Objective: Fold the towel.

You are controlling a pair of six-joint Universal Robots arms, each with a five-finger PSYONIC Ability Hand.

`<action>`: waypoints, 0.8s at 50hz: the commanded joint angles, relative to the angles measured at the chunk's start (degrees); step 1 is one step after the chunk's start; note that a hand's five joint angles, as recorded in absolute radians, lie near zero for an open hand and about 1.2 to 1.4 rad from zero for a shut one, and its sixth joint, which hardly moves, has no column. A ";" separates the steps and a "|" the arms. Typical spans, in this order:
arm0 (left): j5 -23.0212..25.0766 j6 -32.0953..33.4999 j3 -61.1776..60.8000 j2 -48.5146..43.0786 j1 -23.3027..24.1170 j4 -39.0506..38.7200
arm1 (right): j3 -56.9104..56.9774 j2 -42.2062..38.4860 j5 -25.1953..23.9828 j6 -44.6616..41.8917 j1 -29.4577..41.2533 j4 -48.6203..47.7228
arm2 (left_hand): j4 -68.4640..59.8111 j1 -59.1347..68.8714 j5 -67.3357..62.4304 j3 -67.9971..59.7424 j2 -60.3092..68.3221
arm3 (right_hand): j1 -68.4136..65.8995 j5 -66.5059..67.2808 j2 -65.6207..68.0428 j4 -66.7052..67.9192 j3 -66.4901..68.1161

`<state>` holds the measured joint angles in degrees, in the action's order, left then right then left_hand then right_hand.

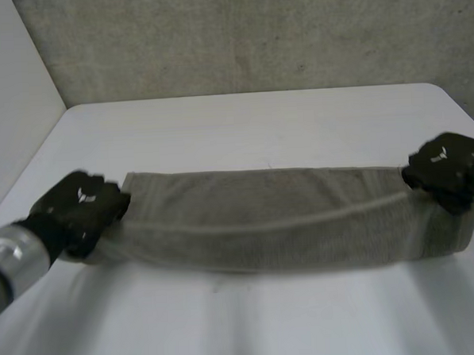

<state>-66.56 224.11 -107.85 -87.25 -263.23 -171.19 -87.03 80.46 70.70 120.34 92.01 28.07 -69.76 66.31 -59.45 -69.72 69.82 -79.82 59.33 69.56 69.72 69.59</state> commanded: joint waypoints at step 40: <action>-10.52 -17.21 25.97 -31.79 8.00 -10.20 | -0.04 -12.62 10.07 21.16 3.80 -31.33 | 59.76 -56.31 59.45 59.72 -59.82 | 69.82 -59.33 -59.56 -59.72 -59.59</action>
<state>-77.41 209.27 -66.95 -130.53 -254.54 -178.16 -78.03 62.26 80.88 140.88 97.77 -4.87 -9.70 9.94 -1.67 -9.72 9.57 -10.54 1.63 9.95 10.23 9.72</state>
